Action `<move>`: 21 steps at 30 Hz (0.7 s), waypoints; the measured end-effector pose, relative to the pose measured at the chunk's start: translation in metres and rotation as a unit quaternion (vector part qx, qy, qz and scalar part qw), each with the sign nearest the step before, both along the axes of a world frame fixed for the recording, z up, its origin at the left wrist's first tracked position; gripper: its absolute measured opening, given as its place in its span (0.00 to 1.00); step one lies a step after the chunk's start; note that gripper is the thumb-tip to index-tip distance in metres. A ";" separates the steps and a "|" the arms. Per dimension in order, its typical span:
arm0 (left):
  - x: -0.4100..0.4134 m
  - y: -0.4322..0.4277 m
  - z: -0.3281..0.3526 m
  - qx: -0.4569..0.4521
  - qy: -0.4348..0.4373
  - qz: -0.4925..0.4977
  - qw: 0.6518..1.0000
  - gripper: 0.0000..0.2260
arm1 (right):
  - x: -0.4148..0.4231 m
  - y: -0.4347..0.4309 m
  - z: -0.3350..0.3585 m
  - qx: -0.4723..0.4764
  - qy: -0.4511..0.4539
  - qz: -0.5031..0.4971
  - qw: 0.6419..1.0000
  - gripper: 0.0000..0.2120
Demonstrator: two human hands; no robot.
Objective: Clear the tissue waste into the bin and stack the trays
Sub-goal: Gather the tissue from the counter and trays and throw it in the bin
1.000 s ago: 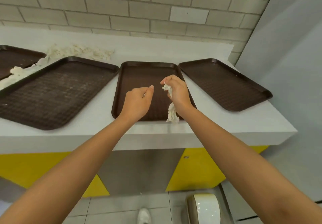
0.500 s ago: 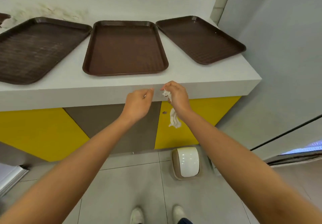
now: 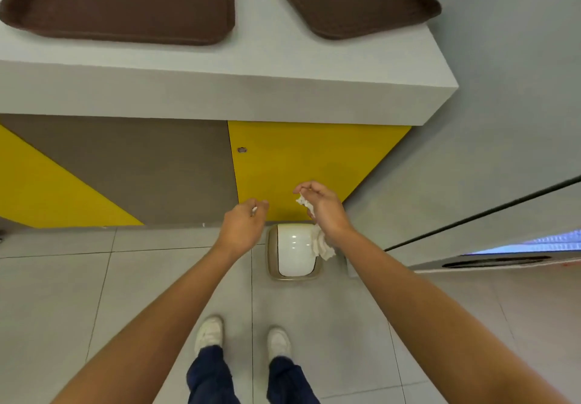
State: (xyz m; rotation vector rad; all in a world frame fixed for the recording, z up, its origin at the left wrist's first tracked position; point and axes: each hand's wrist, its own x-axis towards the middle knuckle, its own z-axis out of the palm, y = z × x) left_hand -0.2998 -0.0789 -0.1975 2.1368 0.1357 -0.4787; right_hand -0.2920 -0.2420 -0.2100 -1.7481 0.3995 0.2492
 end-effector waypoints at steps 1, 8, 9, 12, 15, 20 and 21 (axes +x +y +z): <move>-0.002 -0.006 -0.009 0.000 0.010 0.005 1.000 0.16 | -0.001 -0.005 -0.009 -0.003 0.009 0.004 1.000 0.14; -0.005 -0.024 -0.071 -0.003 0.074 0.014 0.997 0.14 | -0.004 -0.020 -0.064 0.059 0.102 -0.011 0.993 0.09; -0.004 -0.025 -0.082 -0.006 0.088 0.016 0.996 0.13 | -0.004 -0.022 -0.072 0.061 0.124 -0.017 0.990 0.16; -0.002 -0.027 -0.116 -0.030 0.130 0.037 0.990 0.11 | -0.006 -0.029 -0.108 -0.002 0.145 0.001 0.989 0.26; -0.003 -0.027 -0.150 -0.020 0.143 0.016 0.989 0.11 | -0.014 -0.032 -0.149 -0.038 0.100 -0.003 0.994 0.28; -0.003 -0.026 -0.217 -0.012 0.146 -0.015 0.989 0.08 | -0.025 -0.033 -0.231 -0.079 0.071 -0.067 0.992 0.24; -0.003 -0.026 -0.231 -0.018 0.145 -0.019 0.989 0.08 | -0.029 -0.033 -0.250 -0.094 0.064 -0.069 0.991 0.23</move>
